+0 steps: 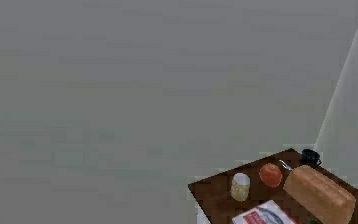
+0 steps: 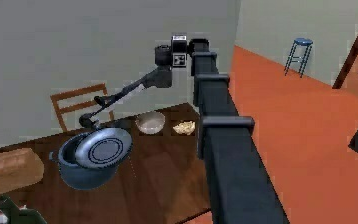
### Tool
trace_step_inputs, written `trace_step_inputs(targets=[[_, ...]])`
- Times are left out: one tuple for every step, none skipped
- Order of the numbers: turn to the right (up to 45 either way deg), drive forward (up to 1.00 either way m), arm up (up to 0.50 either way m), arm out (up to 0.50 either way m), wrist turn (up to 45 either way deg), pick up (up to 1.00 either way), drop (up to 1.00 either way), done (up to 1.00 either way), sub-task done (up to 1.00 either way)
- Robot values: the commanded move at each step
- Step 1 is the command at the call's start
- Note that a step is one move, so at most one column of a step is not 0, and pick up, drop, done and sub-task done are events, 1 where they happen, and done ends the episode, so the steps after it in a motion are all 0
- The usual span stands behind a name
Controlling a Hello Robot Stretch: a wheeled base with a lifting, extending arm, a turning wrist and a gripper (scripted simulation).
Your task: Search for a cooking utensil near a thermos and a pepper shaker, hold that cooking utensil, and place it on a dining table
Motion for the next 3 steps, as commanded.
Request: trace_step_inputs(targets=[[0.0,0.0,0.0,0.0,-39.0,0.0,0.0,0.0,0.0],[0.0,0.0,0.0,-0.36,0.0,0.0,0.0,0.0,0.0],[-18.0,0.0,0.0,0.0,0.0,0.0,0.0,0.0,0.0]])
